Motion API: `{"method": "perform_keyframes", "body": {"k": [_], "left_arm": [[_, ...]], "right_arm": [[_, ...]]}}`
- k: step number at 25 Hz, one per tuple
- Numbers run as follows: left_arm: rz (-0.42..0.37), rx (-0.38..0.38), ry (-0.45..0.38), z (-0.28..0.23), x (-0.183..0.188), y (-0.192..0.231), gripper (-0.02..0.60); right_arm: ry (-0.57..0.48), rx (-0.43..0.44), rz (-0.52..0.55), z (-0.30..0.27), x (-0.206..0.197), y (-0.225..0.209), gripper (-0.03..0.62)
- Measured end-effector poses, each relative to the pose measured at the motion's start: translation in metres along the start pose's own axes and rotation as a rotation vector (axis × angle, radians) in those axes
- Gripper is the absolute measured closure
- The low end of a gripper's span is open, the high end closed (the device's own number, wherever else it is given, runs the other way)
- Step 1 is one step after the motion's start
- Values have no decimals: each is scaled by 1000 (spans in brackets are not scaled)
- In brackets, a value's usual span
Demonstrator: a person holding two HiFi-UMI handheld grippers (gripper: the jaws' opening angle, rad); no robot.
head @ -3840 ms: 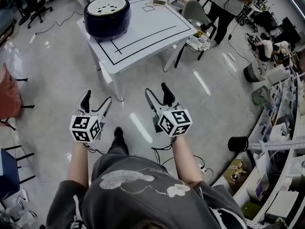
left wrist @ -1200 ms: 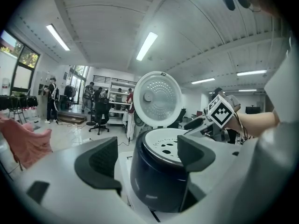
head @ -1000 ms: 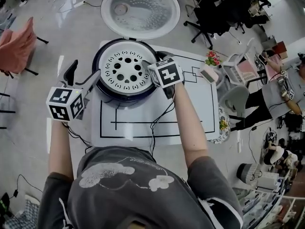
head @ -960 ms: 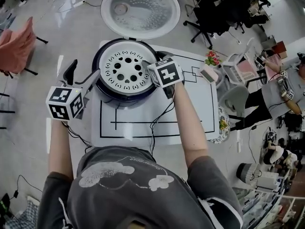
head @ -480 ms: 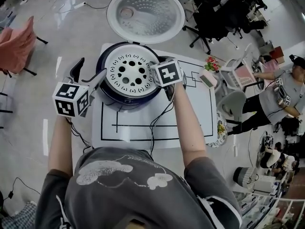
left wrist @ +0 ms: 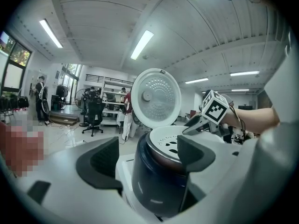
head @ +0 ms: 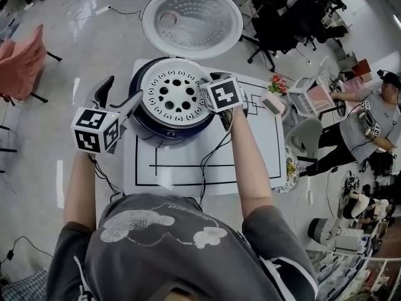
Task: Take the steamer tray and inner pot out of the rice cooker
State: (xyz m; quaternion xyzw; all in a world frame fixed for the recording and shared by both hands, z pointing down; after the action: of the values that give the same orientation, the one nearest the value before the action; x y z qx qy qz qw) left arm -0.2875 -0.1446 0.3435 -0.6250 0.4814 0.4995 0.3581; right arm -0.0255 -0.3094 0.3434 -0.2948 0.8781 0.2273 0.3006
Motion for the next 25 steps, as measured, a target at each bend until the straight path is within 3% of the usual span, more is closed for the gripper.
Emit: {"method": "perform_keyframes", "body": {"k": [5,11,17,25], "left_arm": [[-5,-10,-12,5,5,1,189],[19,-6,-32,9,10,10,189],[8,-33,-34,7,7,-1,189],[0,-75,-44,16,8,-8,189]], "right_arm": [[-21,-3,-13,12,8,4,488],[-169,19,-176,37,24,-4,543],[-204,-2,-146,49,24,-4,548],[-311,-13,-267,79,25,-6,548]]}}
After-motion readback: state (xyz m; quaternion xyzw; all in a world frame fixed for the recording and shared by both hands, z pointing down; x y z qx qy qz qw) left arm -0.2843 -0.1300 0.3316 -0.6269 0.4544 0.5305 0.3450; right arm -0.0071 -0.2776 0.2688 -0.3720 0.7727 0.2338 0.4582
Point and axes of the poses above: the fingertips, and each gripper's own axes: z backward along the fingers, y to its left, x out of its top, the point moved 10 cm from there along z, backward along the fingers, and after that the axes turned 4 degrees about -z, right-handed, at the moved point
